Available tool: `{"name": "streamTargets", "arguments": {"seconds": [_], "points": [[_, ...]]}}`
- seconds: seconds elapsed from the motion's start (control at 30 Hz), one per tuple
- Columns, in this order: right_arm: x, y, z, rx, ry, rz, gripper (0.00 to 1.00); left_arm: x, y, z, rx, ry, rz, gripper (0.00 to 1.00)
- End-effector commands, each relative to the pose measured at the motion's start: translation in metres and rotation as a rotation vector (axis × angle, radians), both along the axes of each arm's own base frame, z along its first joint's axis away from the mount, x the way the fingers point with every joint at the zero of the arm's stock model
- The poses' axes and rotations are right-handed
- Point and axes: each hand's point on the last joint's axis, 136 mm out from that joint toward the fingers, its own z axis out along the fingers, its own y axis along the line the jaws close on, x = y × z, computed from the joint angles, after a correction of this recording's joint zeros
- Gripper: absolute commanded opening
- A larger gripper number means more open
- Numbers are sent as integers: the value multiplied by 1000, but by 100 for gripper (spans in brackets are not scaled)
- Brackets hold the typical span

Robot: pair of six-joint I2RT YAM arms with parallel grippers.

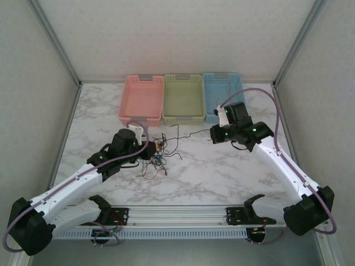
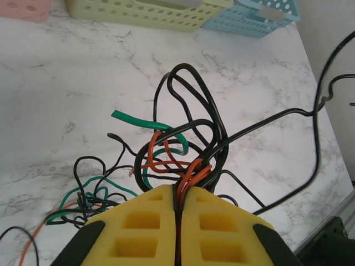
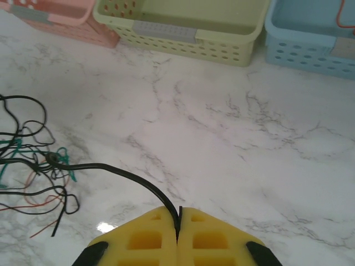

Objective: Untangle the cables

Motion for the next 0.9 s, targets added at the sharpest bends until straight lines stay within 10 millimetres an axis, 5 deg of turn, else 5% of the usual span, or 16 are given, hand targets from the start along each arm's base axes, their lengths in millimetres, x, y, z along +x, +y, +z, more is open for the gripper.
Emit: {"name": "streamTargets", "arguments": {"seconds": [0.0, 0.1, 0.47, 0.73, 0.87], "points": [[21, -48, 12, -52, -89, -209, 0, -7, 67, -53, 241, 141, 211, 0], [21, -44, 7, -39, -69, -200, 0, -7, 62, -51, 219, 141, 198, 0], [-7, 44, 14, 322, 4, 115, 0, -8, 33, -44, 91, 150, 98, 0], [-29, 97, 11, 330, 20, 298, 0, -8, 14, -25, -6, 121, 27, 0], [-17, 99, 0, 273, 11, 241, 0, -7, 16, -23, 1, 118, 35, 0]]}}
